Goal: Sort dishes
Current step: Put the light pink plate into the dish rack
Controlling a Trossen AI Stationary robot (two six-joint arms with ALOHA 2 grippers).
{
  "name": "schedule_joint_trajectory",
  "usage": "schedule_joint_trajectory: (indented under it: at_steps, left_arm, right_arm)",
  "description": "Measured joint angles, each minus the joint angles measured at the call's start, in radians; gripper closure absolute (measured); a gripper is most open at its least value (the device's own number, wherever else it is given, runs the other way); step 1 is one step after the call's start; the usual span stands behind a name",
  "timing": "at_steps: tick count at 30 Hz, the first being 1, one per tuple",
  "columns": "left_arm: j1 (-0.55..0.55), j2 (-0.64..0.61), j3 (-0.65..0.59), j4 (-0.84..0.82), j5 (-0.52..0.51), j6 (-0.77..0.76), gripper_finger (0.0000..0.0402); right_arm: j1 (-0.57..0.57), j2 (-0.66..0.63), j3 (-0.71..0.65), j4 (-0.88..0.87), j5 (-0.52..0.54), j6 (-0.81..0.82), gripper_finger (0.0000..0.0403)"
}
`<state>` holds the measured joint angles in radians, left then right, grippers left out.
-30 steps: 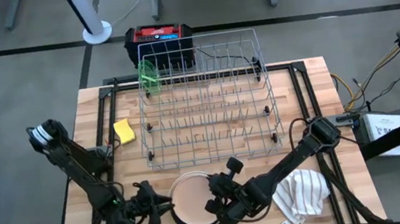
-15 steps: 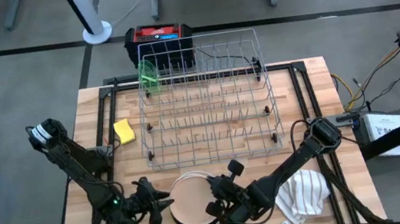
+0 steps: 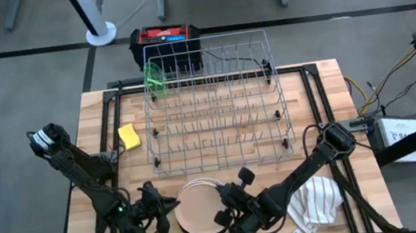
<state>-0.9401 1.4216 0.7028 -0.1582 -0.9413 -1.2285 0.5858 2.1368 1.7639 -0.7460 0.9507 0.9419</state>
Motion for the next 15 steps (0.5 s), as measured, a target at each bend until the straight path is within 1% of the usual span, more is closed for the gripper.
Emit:
schedule_joint_trajectory:
  at_steps: [4, 8, 15]
  left_arm:
    - [0.000, 0.000, -0.011, -0.001, 0.008, -0.026, 0.0389]
    - [0.001, 0.000, -0.012, -0.010, 0.008, -0.037, 0.0397]
    - [0.003, 0.000, -0.012, -0.010, 0.007, -0.033, 0.0400]
  right_arm:
    - [-0.004, 0.000, -0.001, 0.001, -0.051, 0.029, 0.0403]
    - [-0.004, 0.000, -0.001, 0.004, -0.063, 0.048, 0.0401]
    - [-0.005, 0.000, -0.001, 0.010, -0.103, 0.056, 0.0370]
